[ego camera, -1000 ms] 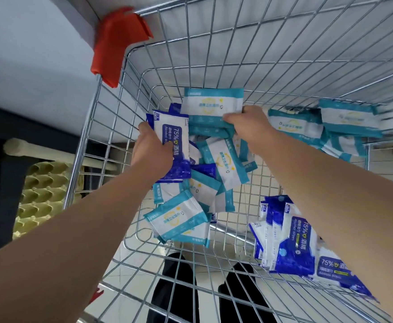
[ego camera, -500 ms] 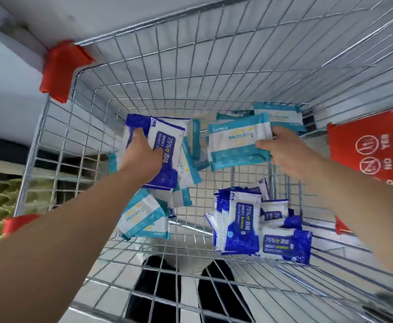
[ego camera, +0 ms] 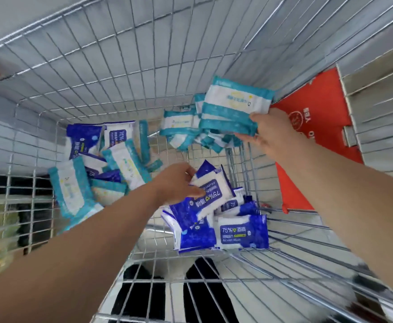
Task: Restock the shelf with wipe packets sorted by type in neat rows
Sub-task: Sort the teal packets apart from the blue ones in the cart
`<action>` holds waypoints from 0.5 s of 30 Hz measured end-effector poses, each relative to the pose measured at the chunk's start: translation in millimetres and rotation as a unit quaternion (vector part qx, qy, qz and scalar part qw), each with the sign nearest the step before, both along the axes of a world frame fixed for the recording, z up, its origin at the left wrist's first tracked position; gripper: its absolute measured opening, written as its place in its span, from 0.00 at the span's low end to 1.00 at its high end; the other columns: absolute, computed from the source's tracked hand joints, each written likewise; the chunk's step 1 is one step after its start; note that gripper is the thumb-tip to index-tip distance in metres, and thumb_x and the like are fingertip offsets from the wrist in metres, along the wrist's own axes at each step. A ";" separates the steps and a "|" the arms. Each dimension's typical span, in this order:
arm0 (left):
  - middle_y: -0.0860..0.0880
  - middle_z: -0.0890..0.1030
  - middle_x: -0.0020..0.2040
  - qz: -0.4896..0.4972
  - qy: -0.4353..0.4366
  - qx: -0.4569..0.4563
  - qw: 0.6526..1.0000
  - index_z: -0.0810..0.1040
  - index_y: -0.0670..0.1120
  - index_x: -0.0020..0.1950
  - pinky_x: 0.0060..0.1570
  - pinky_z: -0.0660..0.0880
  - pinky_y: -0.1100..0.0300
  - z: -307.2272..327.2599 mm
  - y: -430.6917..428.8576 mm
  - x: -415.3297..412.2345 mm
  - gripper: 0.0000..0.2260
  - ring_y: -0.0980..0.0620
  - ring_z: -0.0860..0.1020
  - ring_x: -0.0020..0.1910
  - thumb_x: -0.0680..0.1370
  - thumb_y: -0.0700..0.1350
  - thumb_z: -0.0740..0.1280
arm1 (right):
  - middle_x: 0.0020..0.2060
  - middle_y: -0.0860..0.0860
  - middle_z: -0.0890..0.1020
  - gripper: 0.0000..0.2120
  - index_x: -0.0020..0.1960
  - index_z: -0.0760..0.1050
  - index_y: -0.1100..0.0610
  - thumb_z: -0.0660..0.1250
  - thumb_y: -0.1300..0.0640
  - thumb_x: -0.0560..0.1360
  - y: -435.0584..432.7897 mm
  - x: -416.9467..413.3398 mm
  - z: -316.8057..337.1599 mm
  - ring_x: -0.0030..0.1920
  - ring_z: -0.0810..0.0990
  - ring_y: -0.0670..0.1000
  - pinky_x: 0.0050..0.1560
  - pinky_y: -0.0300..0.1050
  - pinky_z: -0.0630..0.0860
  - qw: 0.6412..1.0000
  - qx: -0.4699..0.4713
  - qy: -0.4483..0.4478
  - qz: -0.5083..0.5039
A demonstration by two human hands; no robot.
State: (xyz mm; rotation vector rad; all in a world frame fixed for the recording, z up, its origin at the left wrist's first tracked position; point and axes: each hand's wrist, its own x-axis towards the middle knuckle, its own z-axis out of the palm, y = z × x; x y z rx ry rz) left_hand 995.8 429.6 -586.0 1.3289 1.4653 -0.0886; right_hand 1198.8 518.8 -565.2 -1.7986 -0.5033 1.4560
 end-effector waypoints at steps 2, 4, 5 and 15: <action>0.46 0.78 0.60 -0.010 -0.009 0.001 1.000 0.73 0.45 0.64 0.52 0.70 0.64 -11.9 -3.6 8.5 0.22 0.51 0.76 0.54 0.72 0.47 0.74 | 0.47 0.54 0.81 0.13 0.58 0.74 0.60 0.58 0.71 0.77 7.1 -3.6 -4.9 0.41 0.83 0.51 0.31 0.44 0.81 1.000 0.005 0.002 0.005; 0.46 0.75 0.65 -0.041 0.009 0.010 0.999 0.71 0.47 0.70 0.56 0.69 0.63 -21.8 -5.6 10.2 0.26 0.49 0.74 0.62 0.73 0.45 0.74 | 0.41 0.52 0.83 0.12 0.54 0.76 0.60 0.58 0.71 0.77 12.0 -5.2 -10.0 0.34 0.83 0.47 0.29 0.40 0.79 1.000 0.013 0.020 -0.002; 0.46 0.74 0.66 -0.068 0.031 0.019 0.997 0.71 0.48 0.70 0.59 0.69 0.61 -25.9 -6.7 9.9 0.27 0.48 0.73 0.64 0.73 0.45 0.74 | 0.37 0.51 0.83 0.11 0.52 0.76 0.60 0.58 0.71 0.77 13.3 -7.2 -14.1 0.30 0.82 0.45 0.28 0.38 0.78 1.000 0.010 0.025 0.008; 0.54 0.77 0.61 -0.150 0.043 0.070 0.985 0.77 0.54 0.59 0.59 0.71 0.57 -47.2 -10.6 13.1 0.17 0.52 0.75 0.58 0.72 0.46 0.73 | 0.49 0.55 0.79 0.11 0.52 0.71 0.54 0.58 0.68 0.77 28.2 -10.8 -28.0 0.57 0.79 0.57 0.59 0.54 0.77 0.987 -0.038 -0.109 0.111</action>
